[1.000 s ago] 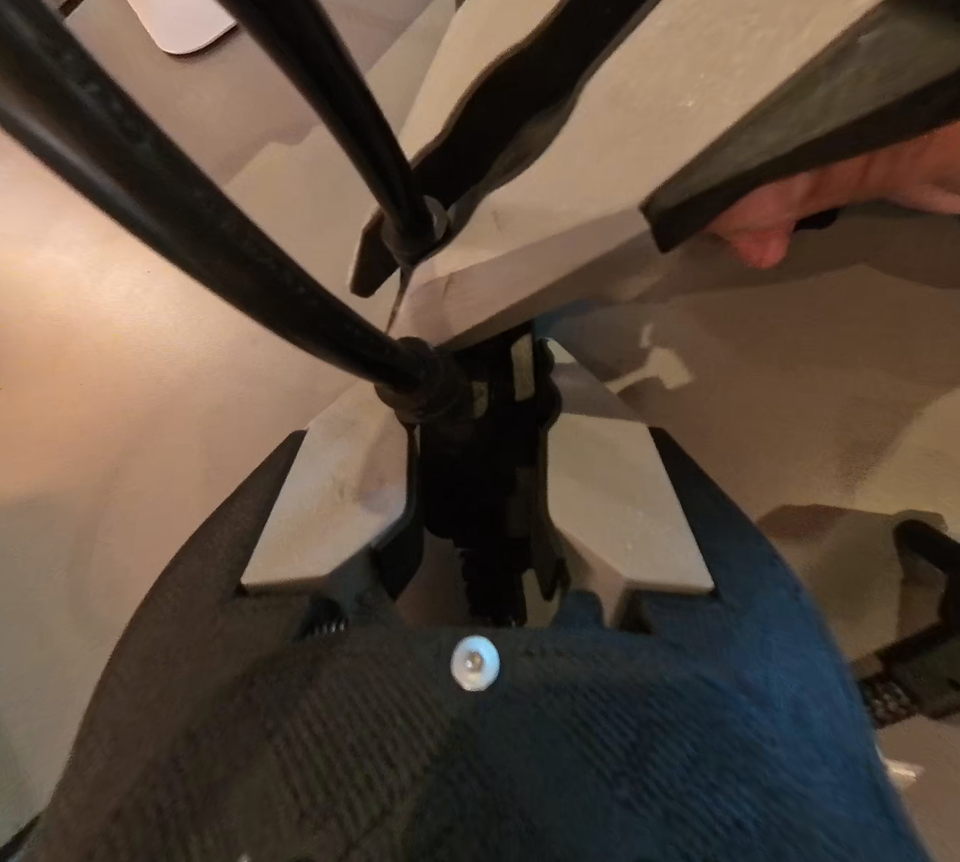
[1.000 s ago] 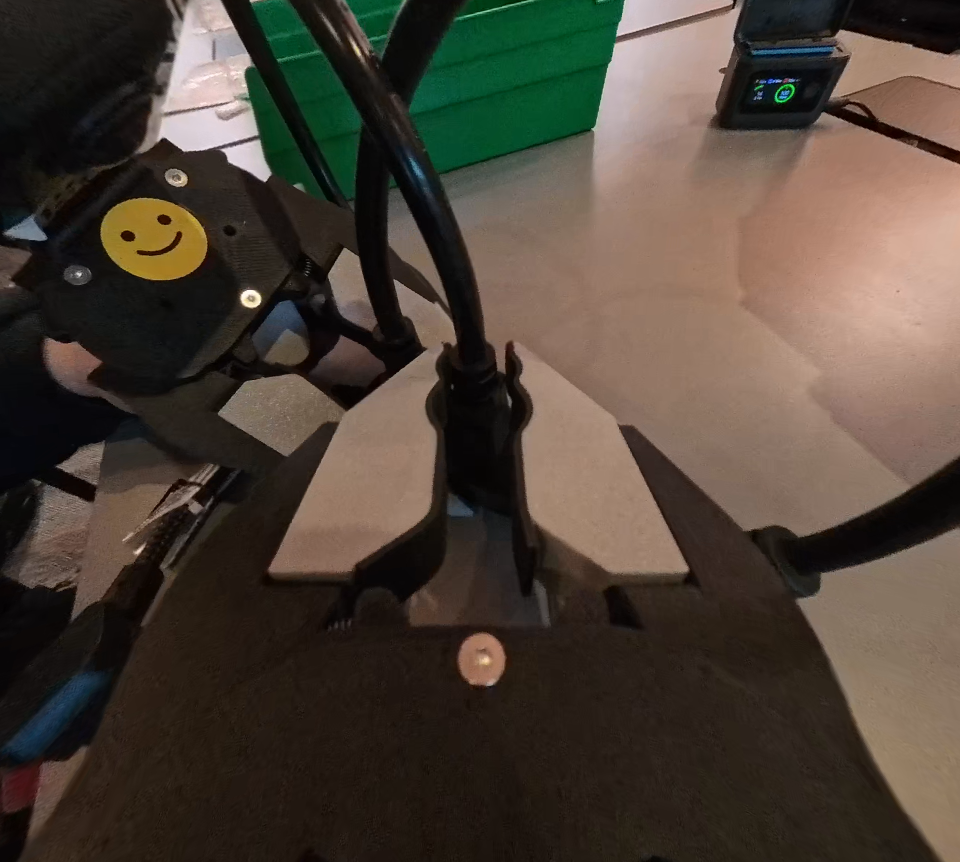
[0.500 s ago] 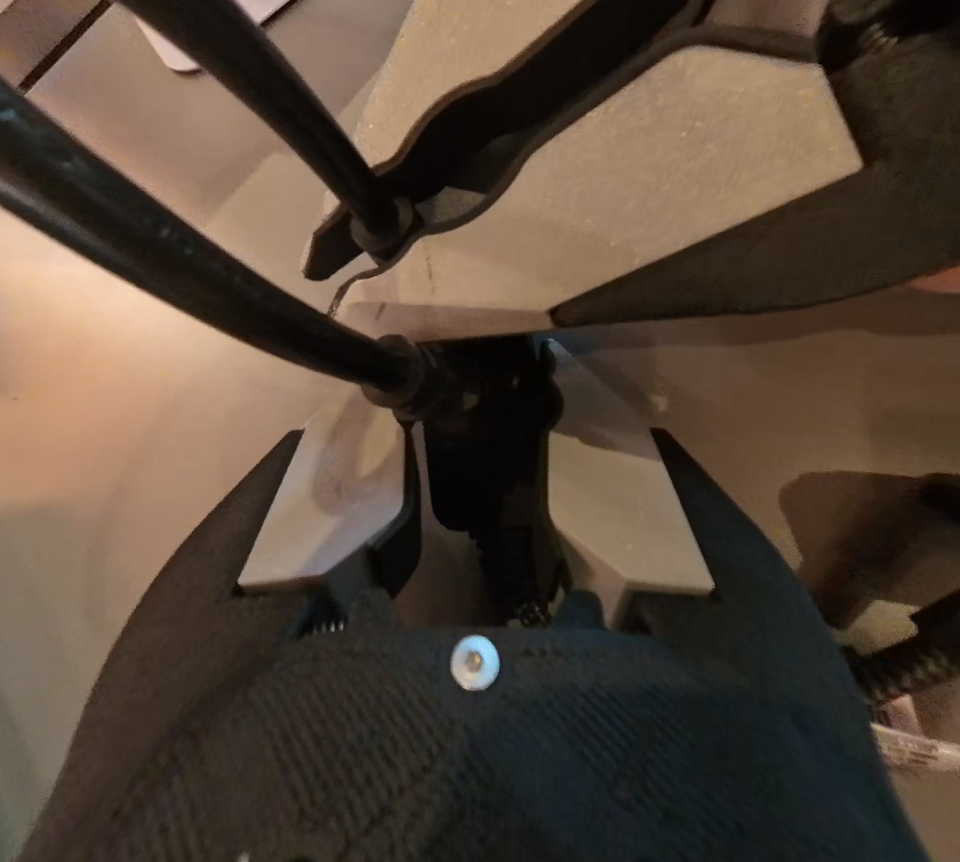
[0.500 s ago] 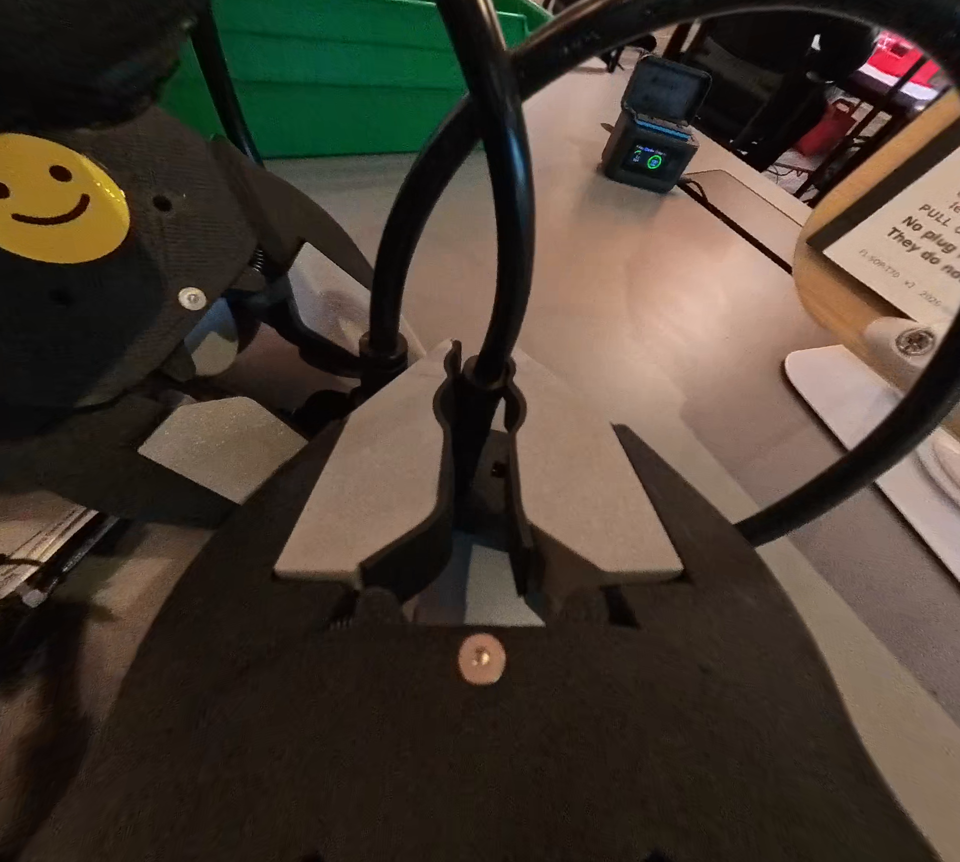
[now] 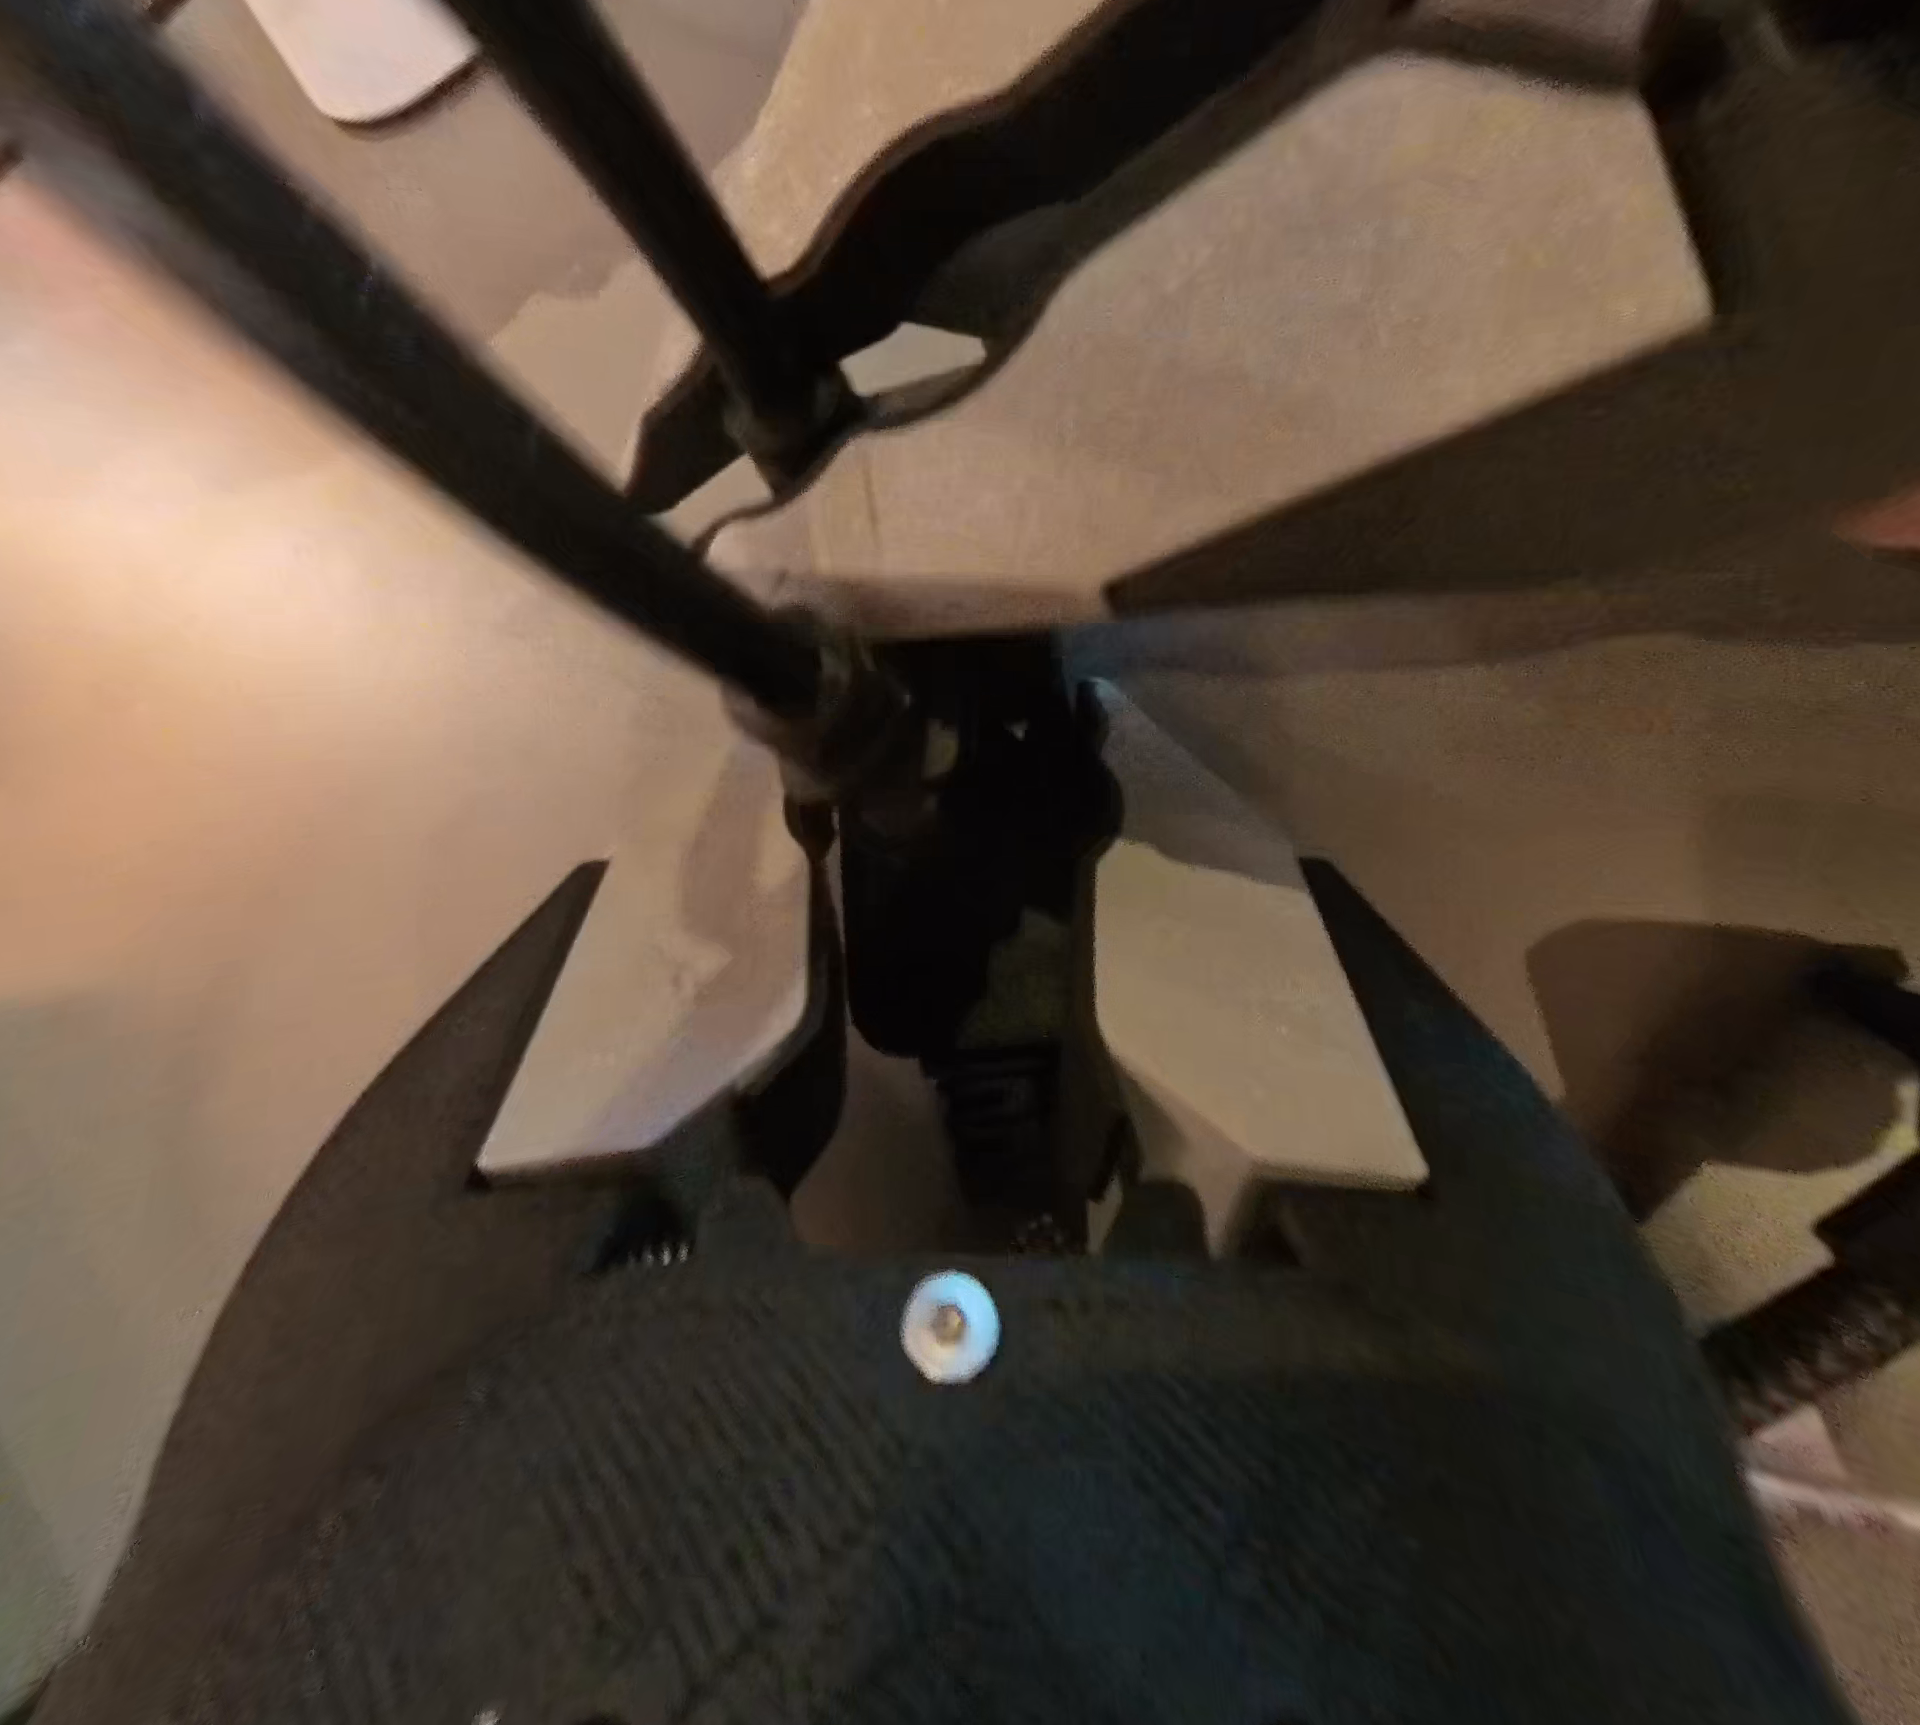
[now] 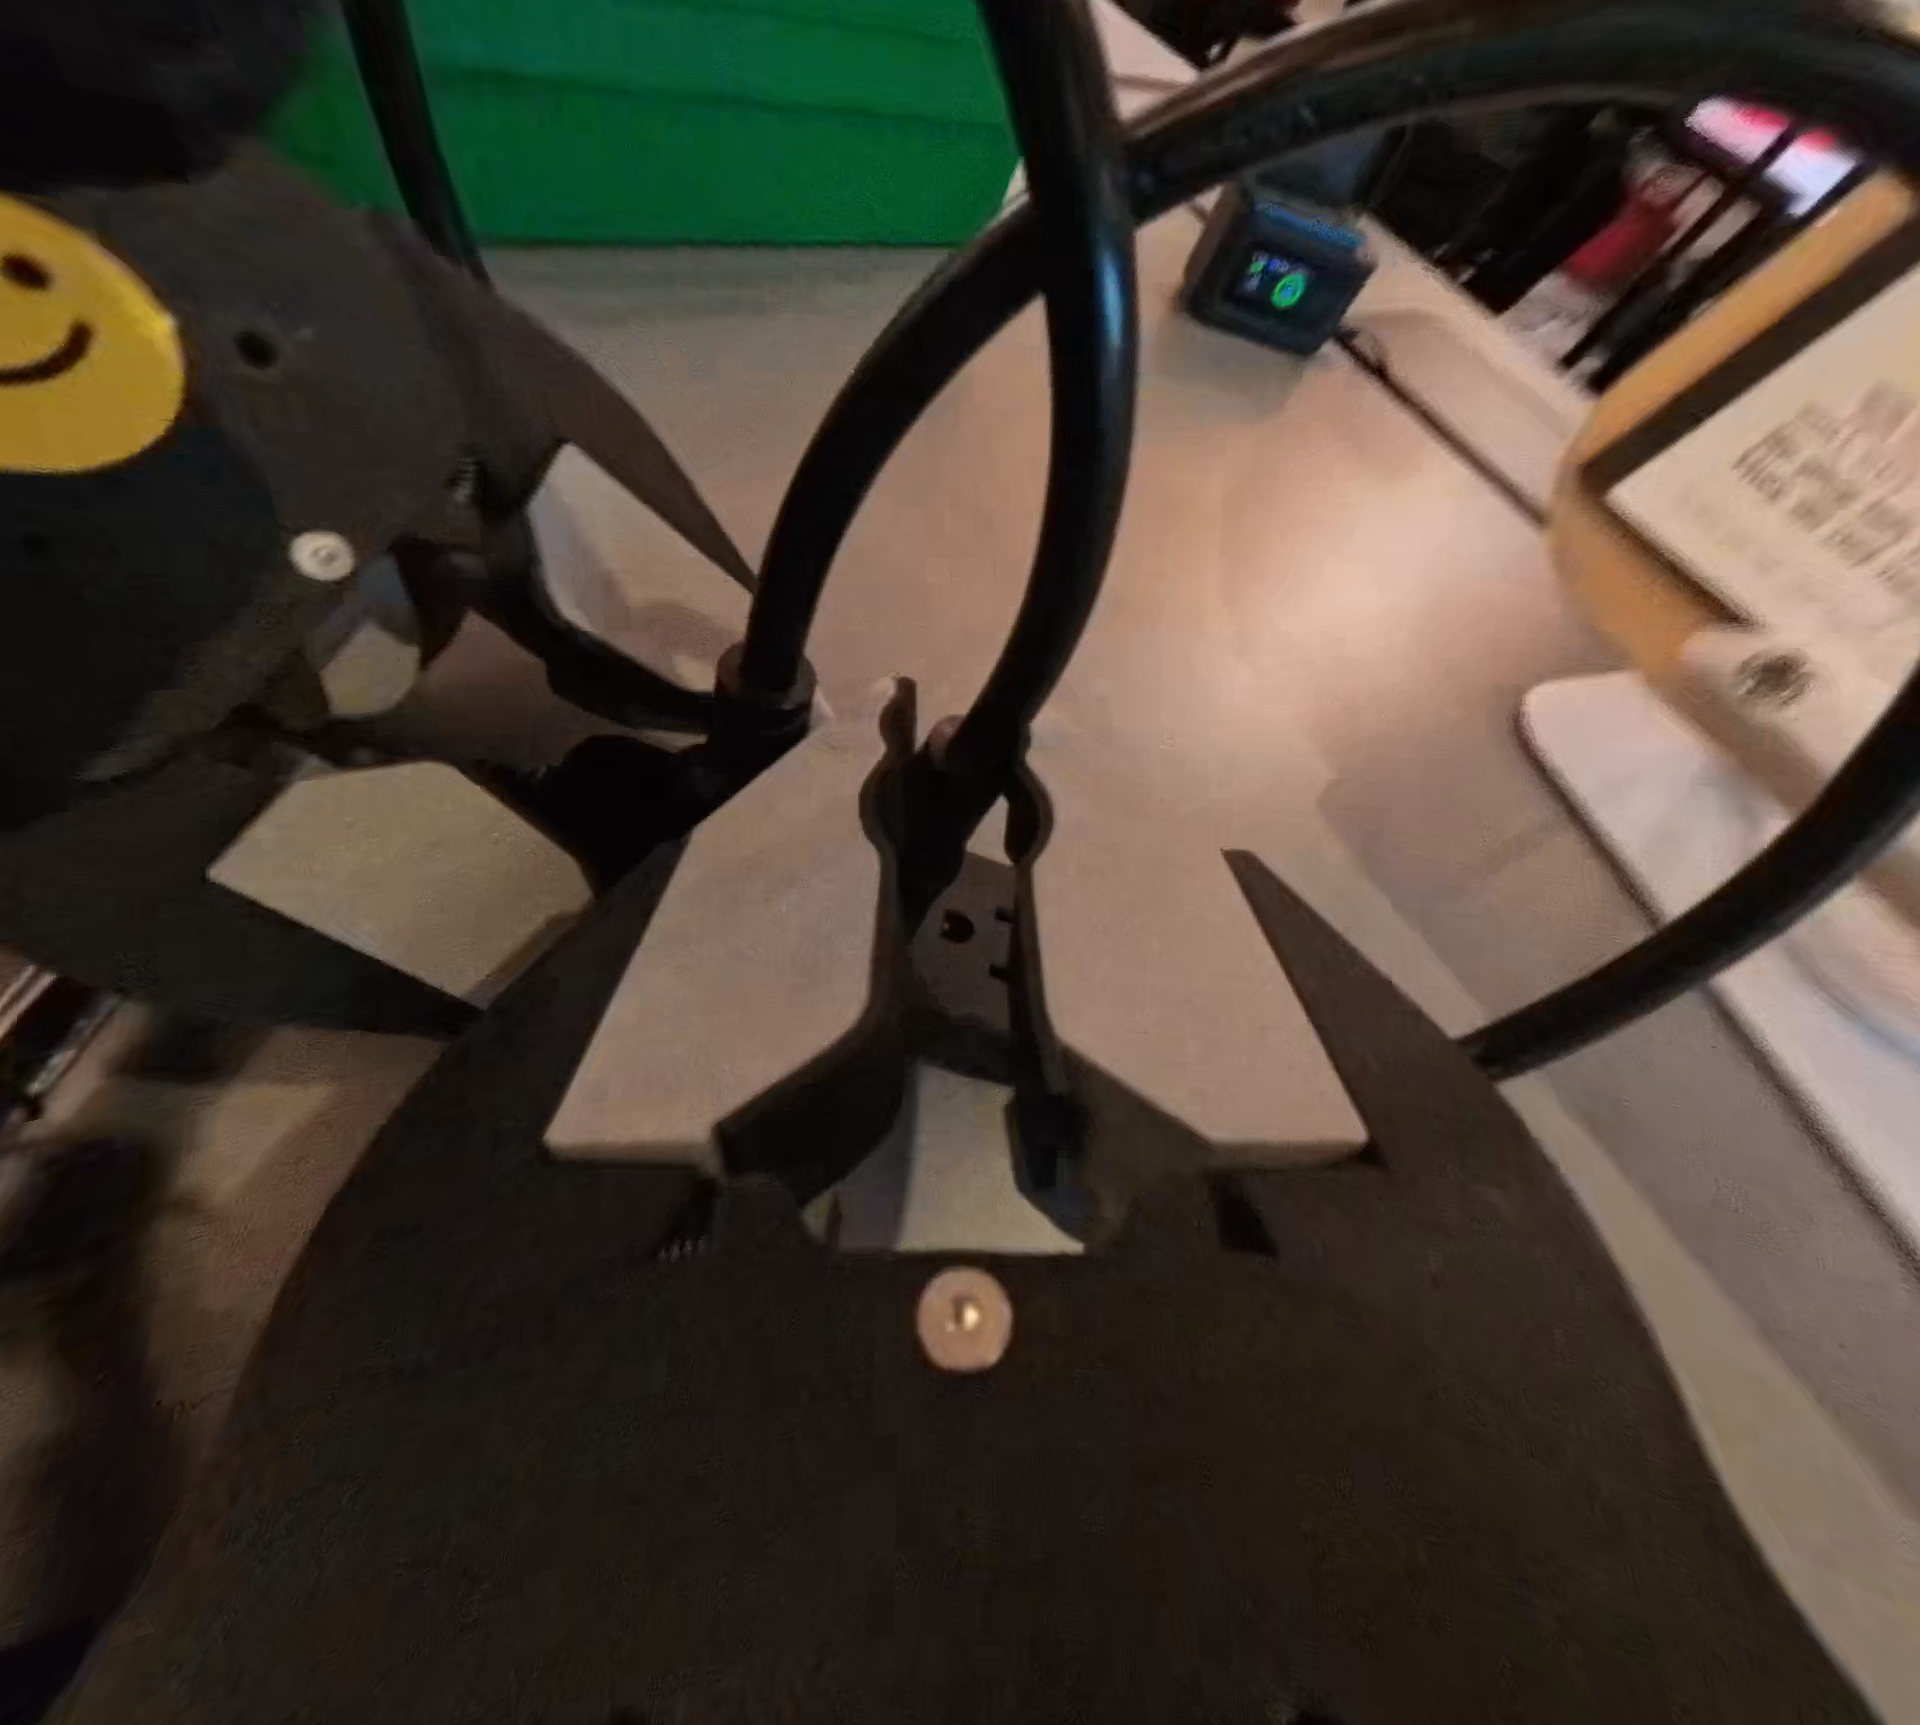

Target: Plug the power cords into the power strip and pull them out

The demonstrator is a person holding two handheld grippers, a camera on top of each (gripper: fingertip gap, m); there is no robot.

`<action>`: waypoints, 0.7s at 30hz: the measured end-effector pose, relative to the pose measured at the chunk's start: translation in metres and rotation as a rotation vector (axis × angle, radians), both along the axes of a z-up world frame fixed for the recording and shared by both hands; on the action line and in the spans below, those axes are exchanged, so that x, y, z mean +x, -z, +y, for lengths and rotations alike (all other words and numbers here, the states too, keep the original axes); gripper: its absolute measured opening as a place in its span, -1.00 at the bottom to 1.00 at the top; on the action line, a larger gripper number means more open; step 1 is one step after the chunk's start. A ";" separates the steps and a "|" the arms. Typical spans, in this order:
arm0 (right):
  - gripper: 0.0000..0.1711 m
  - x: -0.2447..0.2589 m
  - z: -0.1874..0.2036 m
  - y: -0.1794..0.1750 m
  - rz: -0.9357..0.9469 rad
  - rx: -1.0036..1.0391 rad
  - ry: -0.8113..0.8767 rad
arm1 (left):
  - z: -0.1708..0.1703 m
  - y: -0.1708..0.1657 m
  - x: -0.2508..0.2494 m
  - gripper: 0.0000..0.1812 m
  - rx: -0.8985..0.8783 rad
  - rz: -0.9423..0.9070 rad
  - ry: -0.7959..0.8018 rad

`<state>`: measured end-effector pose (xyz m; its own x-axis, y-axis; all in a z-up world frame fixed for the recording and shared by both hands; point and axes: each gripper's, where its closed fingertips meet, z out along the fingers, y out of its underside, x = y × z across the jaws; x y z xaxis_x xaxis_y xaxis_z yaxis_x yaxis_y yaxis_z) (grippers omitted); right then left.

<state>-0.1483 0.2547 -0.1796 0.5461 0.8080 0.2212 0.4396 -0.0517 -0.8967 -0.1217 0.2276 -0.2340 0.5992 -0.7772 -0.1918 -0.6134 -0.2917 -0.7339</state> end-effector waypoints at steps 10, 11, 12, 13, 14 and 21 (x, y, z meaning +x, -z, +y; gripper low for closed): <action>-0.87 -0.003 -0.005 -0.001 0.027 -0.034 -0.032 | 0.000 -0.001 0.000 -0.52 0.032 0.020 0.003; -0.87 -0.001 -0.001 0.000 0.055 -0.076 -0.019 | 0.002 -0.001 -0.001 -0.52 0.026 0.015 -0.009; -0.87 0.000 -0.001 0.000 0.088 -0.114 -0.013 | 0.003 -0.001 -0.001 -0.52 0.025 0.012 -0.014; -0.88 0.001 -0.001 0.000 0.086 -0.114 -0.003 | 0.003 -0.001 0.000 -0.52 0.029 0.014 -0.012; -0.87 0.001 -0.003 0.000 0.047 -0.067 0.002 | 0.002 -0.001 0.000 -0.52 0.030 0.017 -0.007; -0.86 0.004 -0.002 0.001 -0.008 -0.043 0.011 | 0.002 -0.001 0.000 -0.52 0.038 0.019 -0.010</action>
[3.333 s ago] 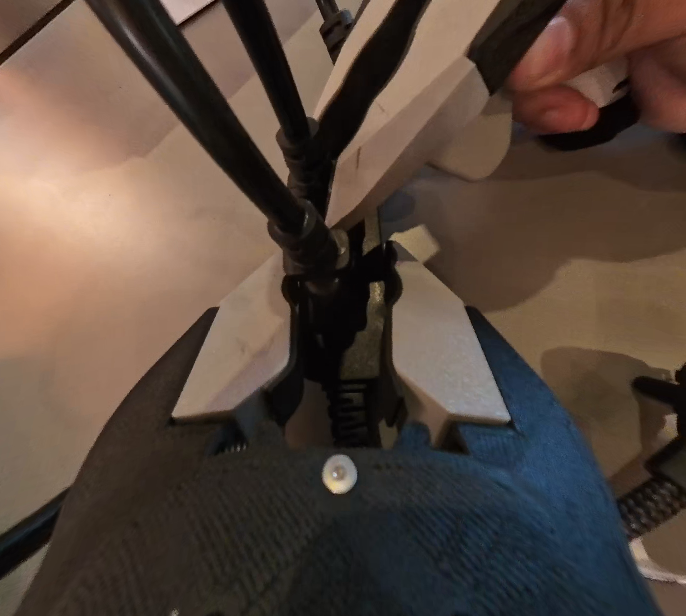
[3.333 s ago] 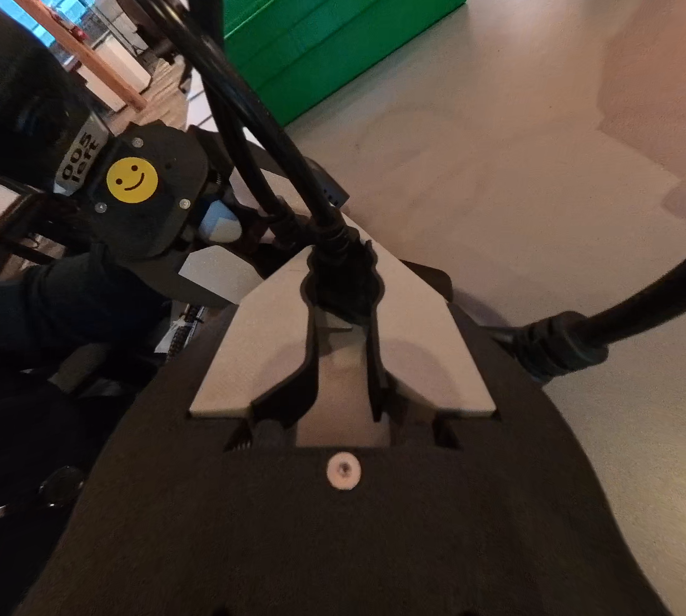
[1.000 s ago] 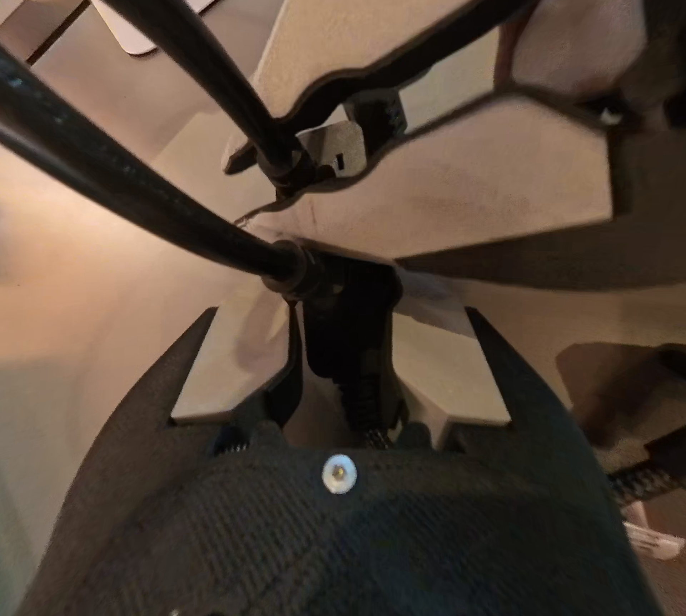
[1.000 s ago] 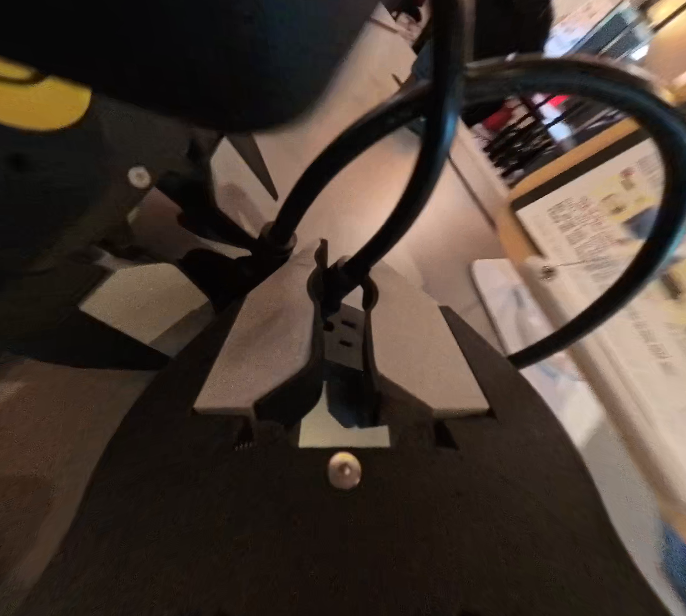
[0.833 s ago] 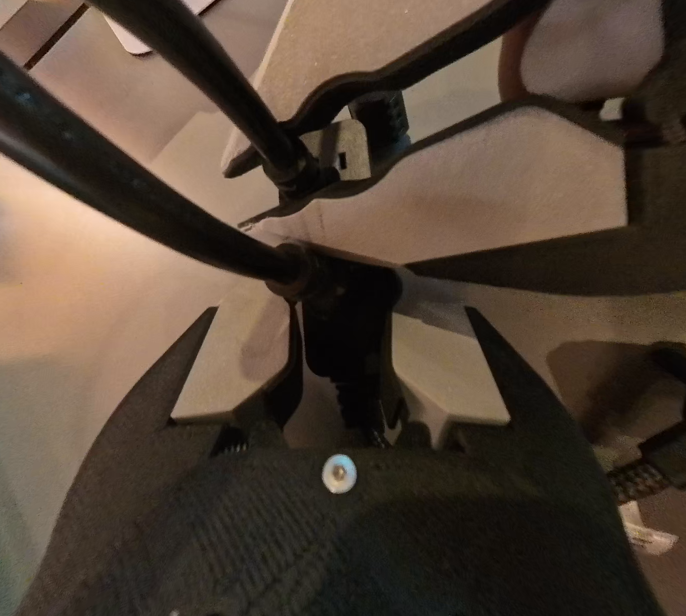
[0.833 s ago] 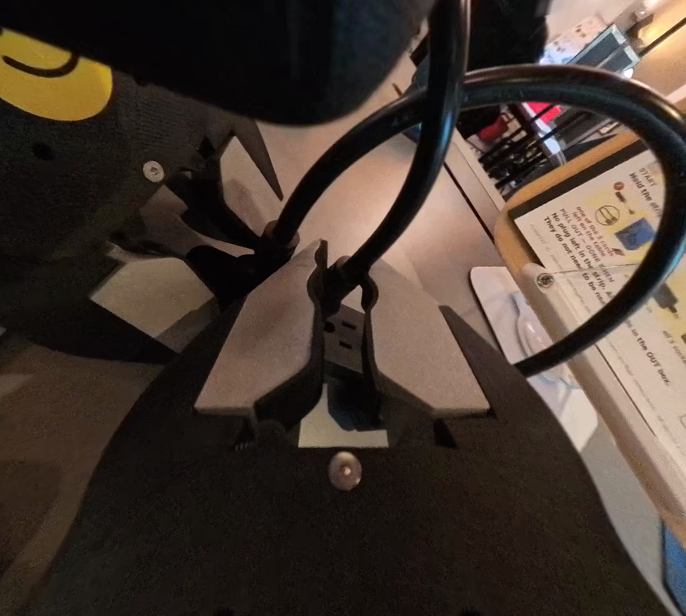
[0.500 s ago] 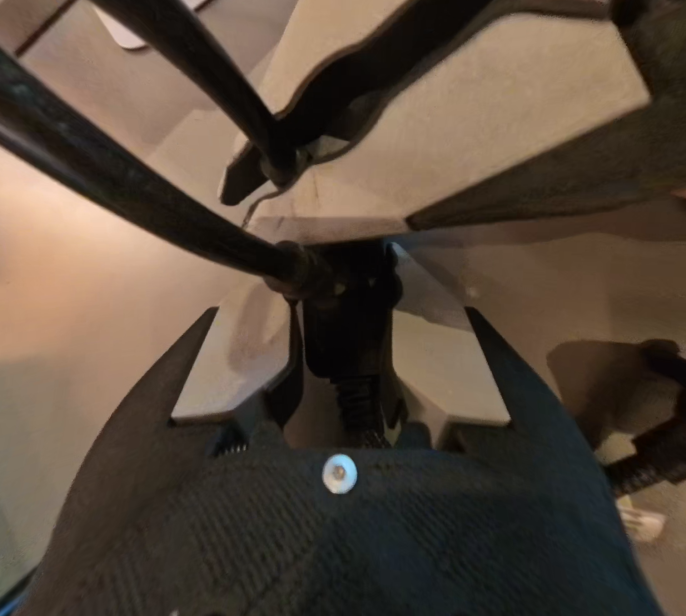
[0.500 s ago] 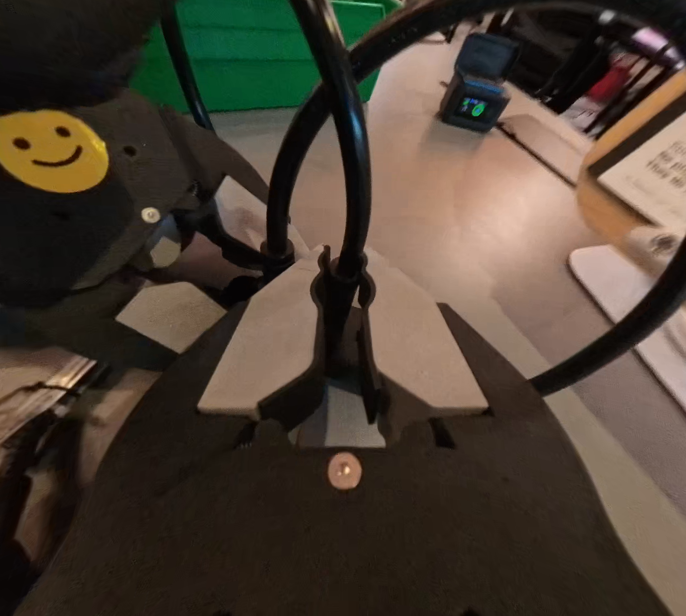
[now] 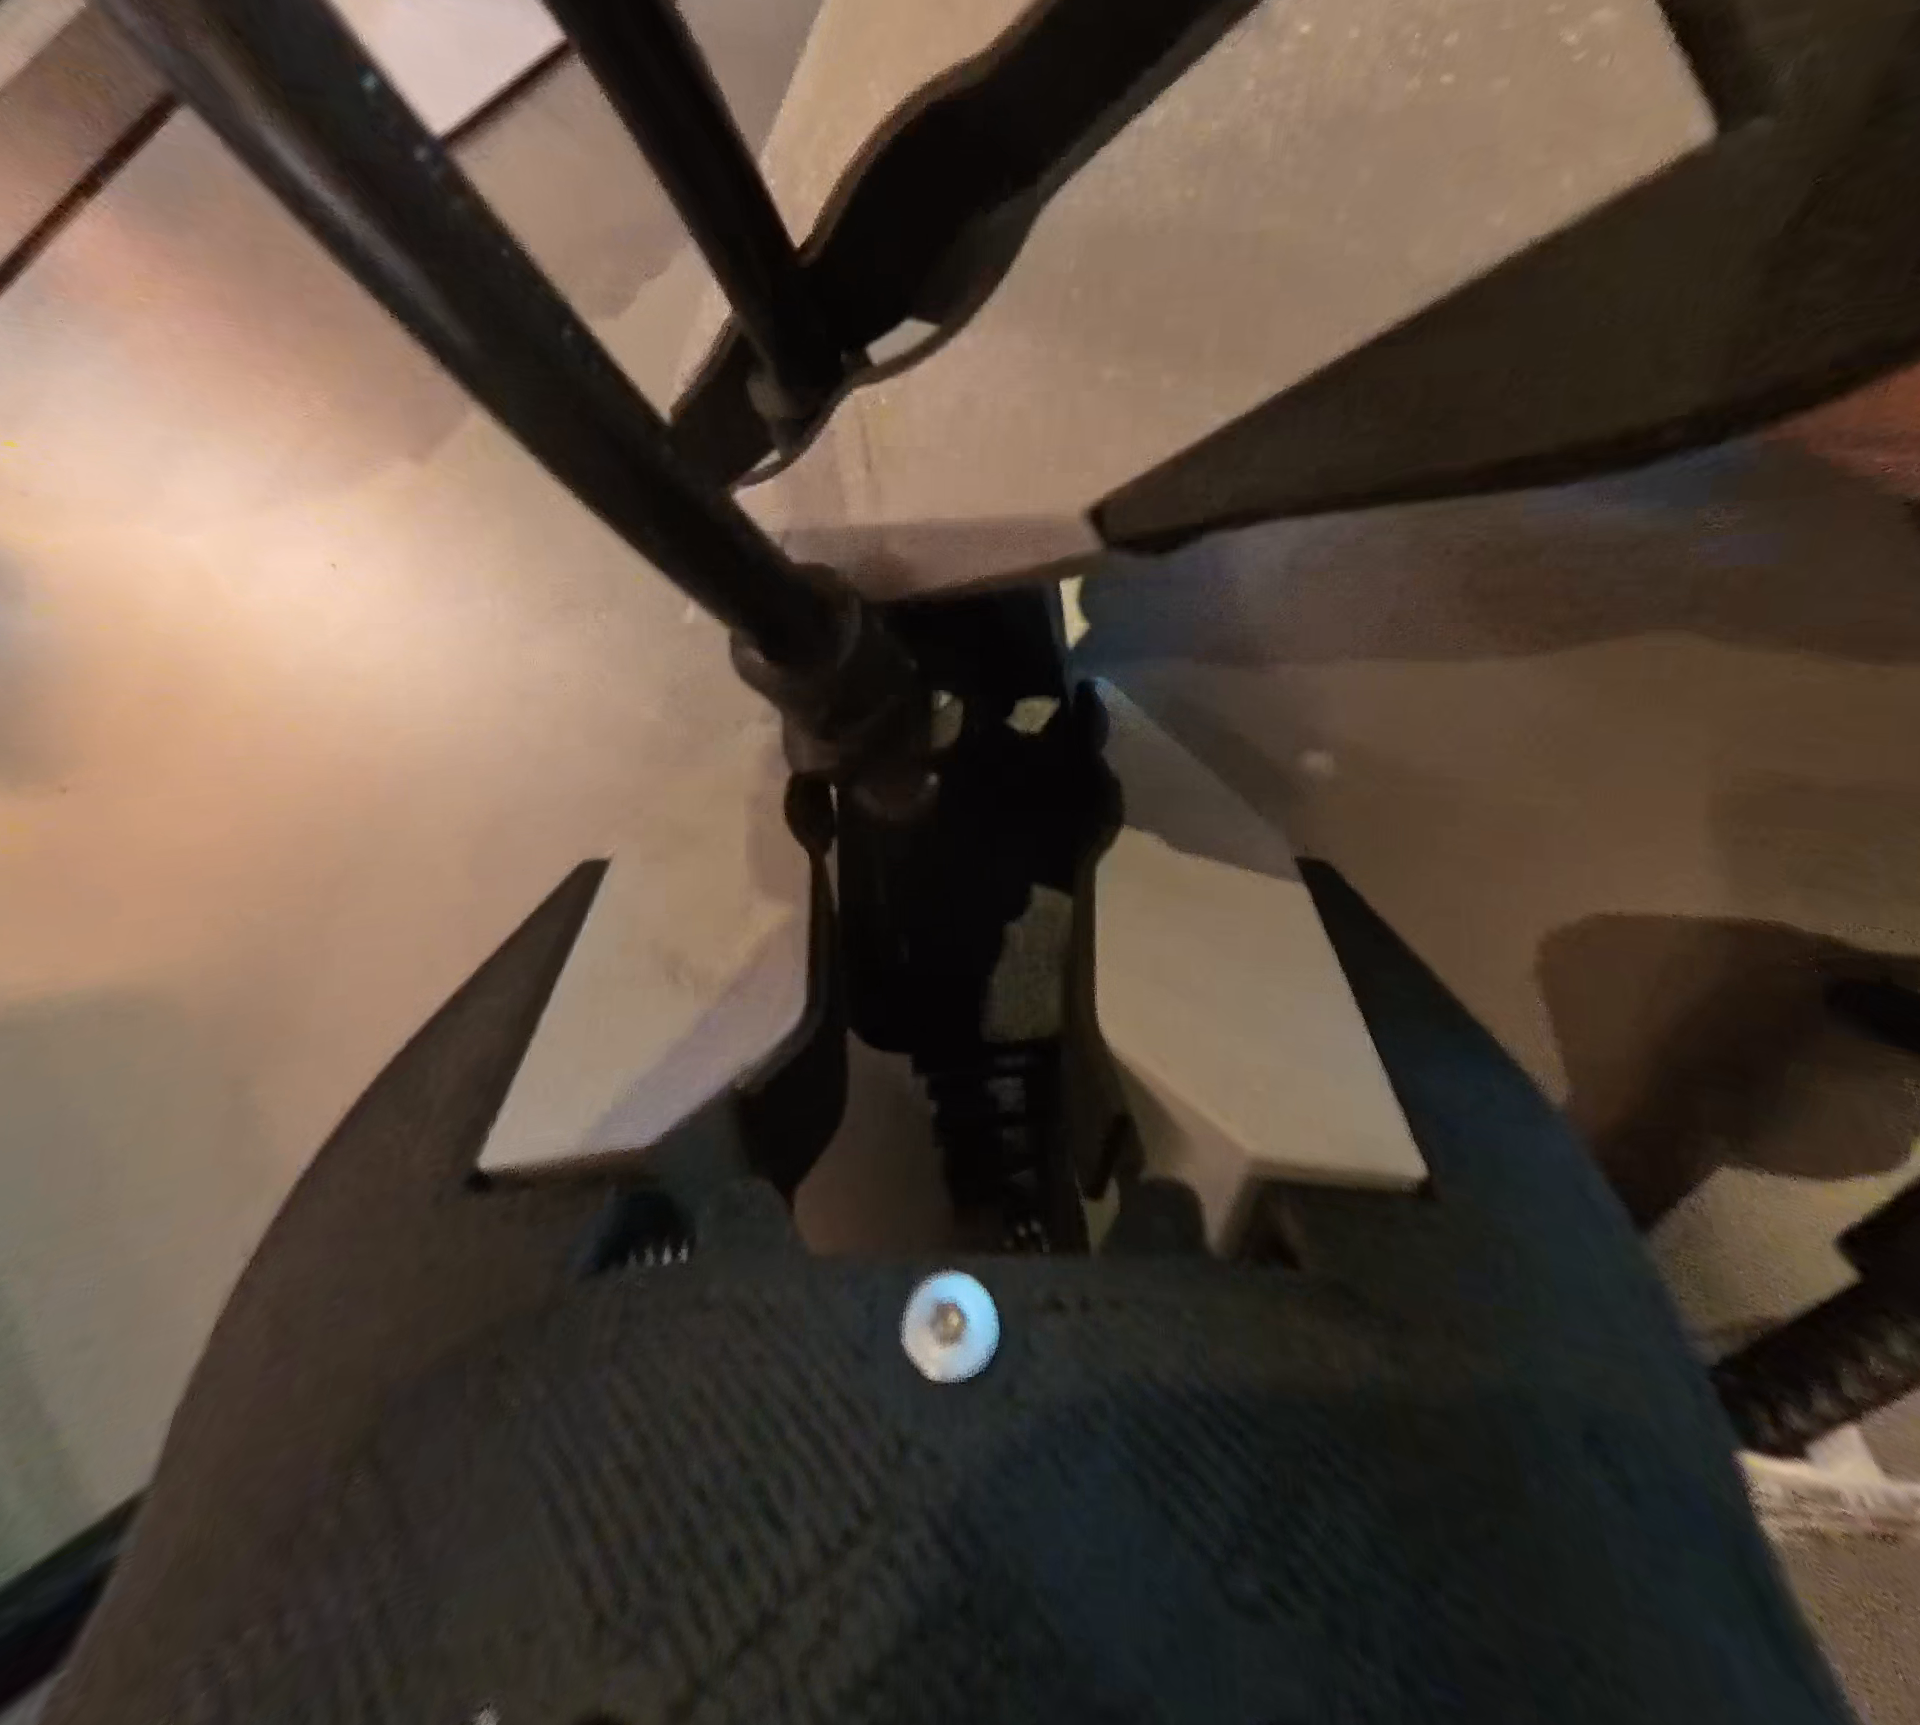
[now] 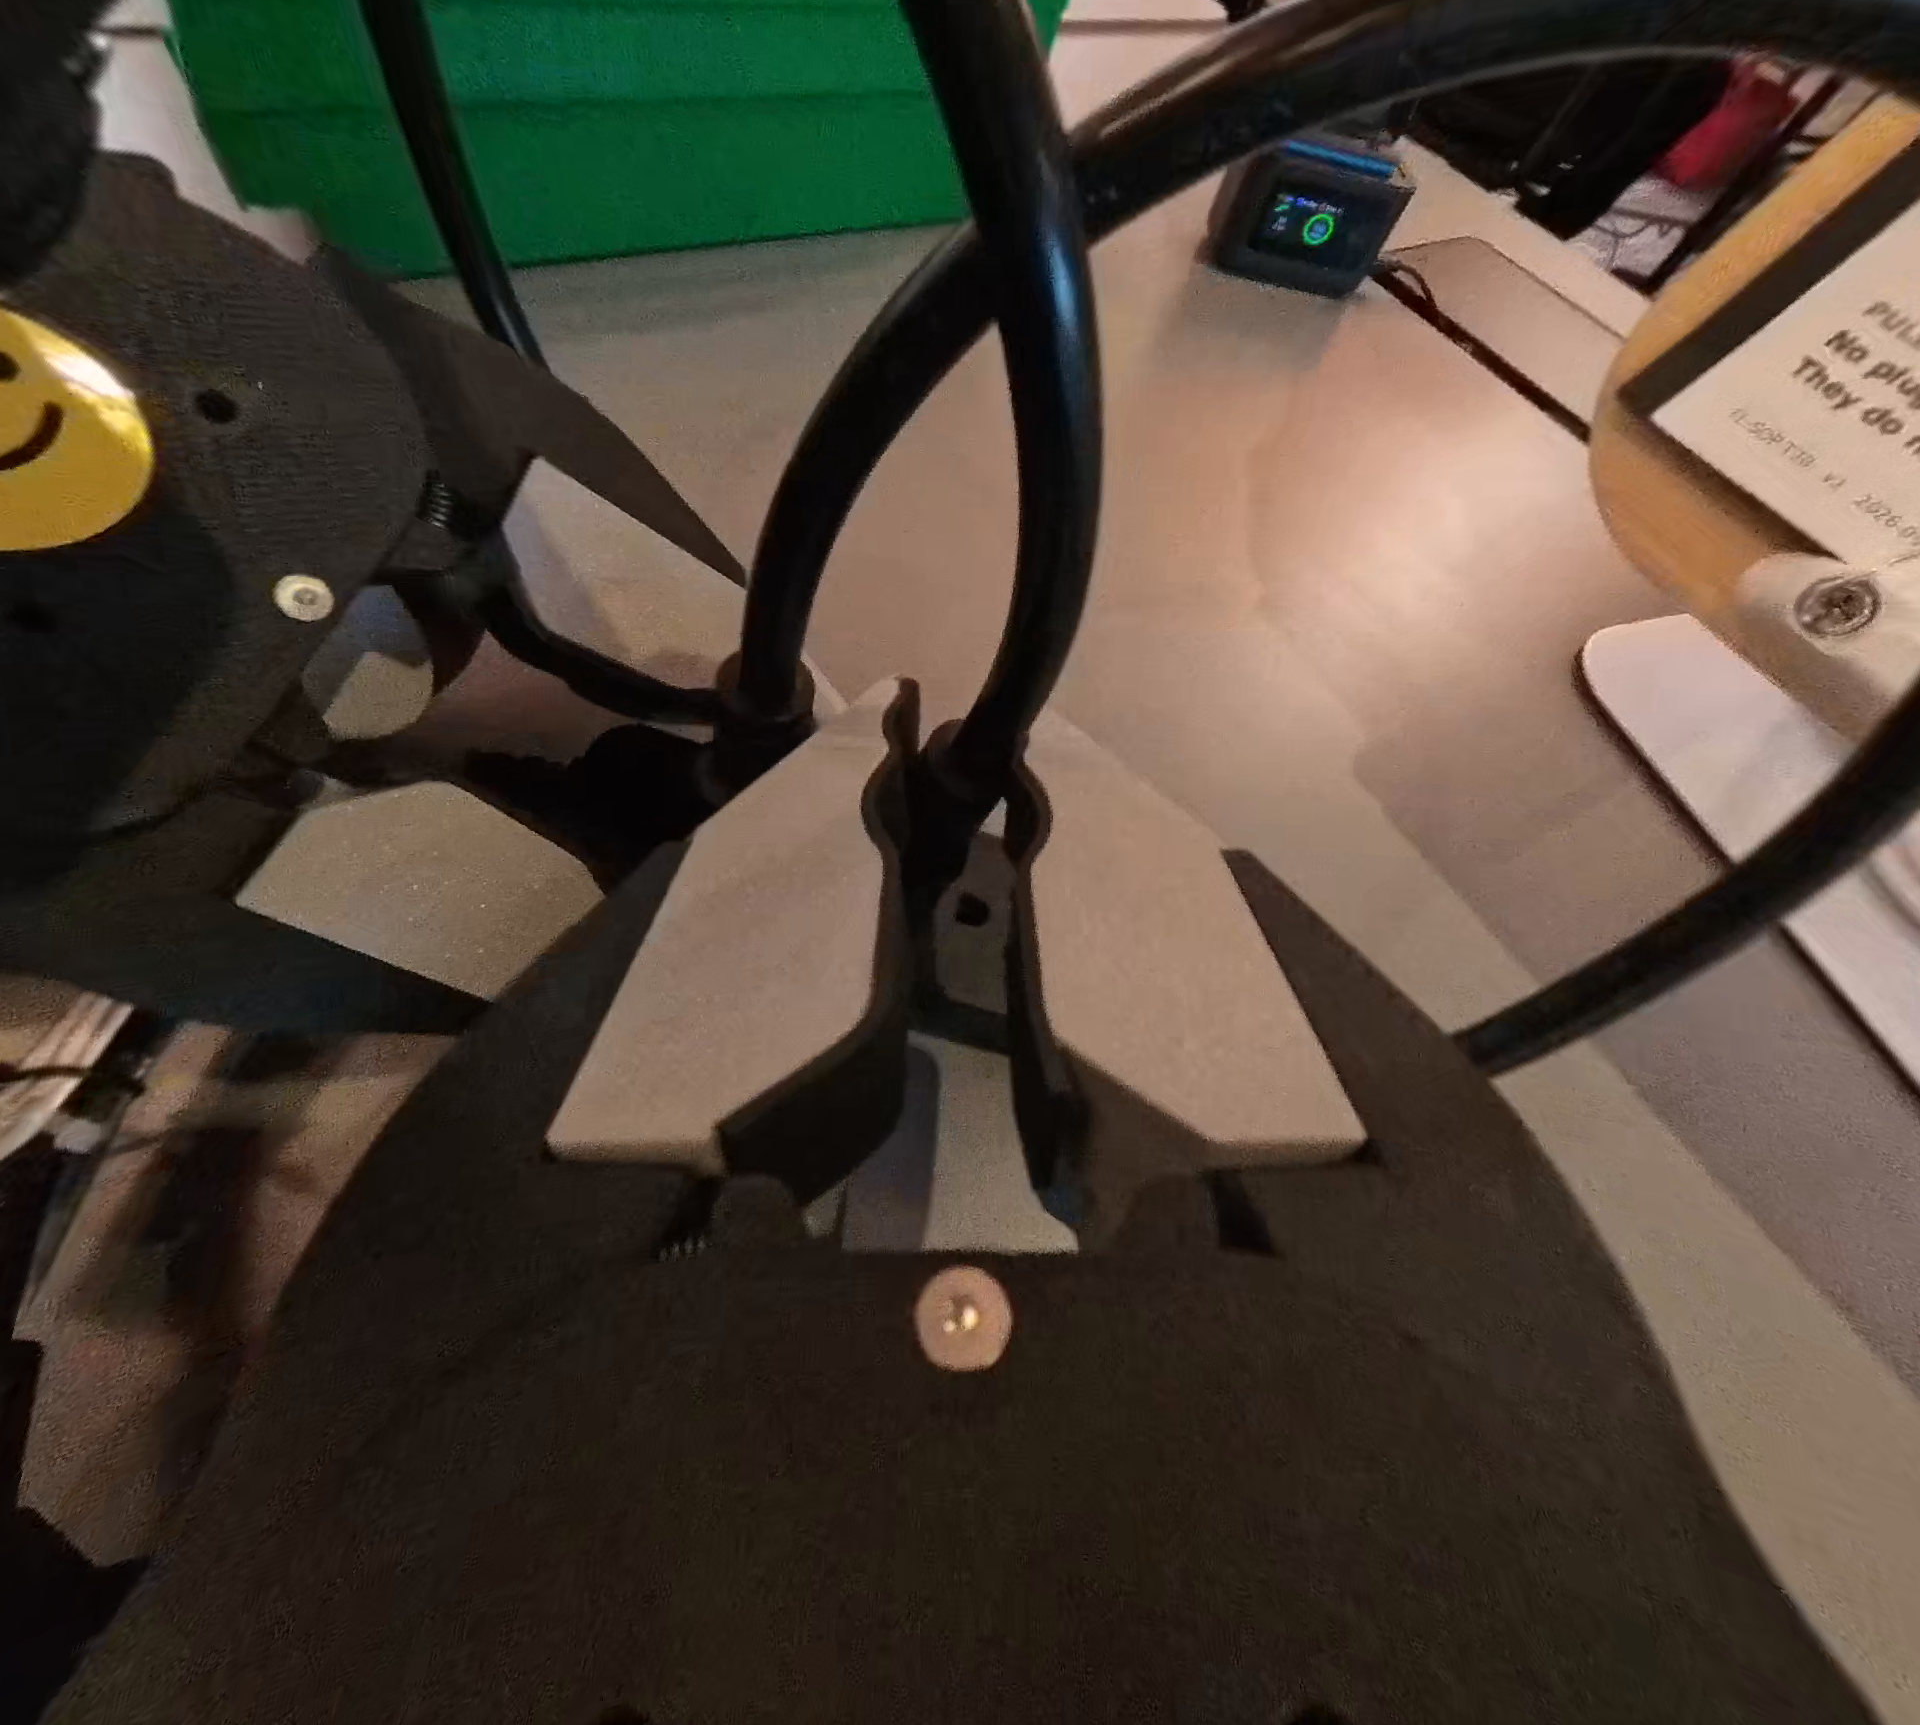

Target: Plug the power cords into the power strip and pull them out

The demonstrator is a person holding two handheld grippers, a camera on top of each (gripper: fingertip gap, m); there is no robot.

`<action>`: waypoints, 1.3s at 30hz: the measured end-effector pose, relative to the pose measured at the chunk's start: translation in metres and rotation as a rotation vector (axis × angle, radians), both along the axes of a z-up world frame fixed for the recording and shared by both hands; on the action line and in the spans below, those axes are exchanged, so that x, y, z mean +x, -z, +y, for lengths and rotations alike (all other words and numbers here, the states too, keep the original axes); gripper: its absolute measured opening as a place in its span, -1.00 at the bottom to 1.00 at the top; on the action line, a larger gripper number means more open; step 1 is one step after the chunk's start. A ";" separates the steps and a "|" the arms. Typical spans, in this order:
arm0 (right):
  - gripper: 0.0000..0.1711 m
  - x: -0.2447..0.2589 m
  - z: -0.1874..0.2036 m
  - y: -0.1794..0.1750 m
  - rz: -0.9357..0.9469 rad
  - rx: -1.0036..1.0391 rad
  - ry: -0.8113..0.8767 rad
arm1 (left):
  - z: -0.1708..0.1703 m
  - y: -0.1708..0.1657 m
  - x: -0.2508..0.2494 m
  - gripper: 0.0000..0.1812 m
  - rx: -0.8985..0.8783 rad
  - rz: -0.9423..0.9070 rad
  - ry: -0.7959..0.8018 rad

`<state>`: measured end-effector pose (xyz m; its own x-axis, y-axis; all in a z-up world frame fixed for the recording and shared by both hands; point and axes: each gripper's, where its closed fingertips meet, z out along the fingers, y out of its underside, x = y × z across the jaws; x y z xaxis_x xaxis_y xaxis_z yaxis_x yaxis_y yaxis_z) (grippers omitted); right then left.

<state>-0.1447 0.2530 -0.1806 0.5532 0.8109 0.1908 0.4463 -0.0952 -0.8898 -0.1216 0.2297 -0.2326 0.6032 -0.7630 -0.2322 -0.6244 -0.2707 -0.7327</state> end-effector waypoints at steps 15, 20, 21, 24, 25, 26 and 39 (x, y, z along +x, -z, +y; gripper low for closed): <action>-0.86 -0.001 -0.012 -0.006 -0.135 0.211 -0.015 | -0.004 -0.001 0.002 -0.53 0.023 0.012 0.029; -0.85 0.004 -0.008 -0.005 -0.128 0.176 -0.005 | -0.004 -0.002 0.003 -0.52 0.032 0.016 0.029; -0.85 0.005 -0.008 -0.005 -0.099 0.147 -0.009 | -0.005 -0.002 0.004 -0.52 0.032 0.009 0.035; -0.86 0.005 -0.012 -0.005 -0.090 0.145 -0.033 | -0.009 -0.003 0.006 -0.52 0.029 0.008 0.053; -0.85 0.003 -0.016 -0.006 -0.123 0.191 -0.053 | -0.010 -0.002 0.006 -0.52 0.030 0.014 0.059; -0.85 0.001 -0.018 -0.006 -0.168 0.249 -0.063 | -0.011 -0.001 0.006 -0.52 0.026 0.022 0.066; -0.86 0.018 -0.004 -0.002 0.042 -0.019 -0.189 | -0.001 -0.002 0.023 -0.52 0.000 -0.008 0.079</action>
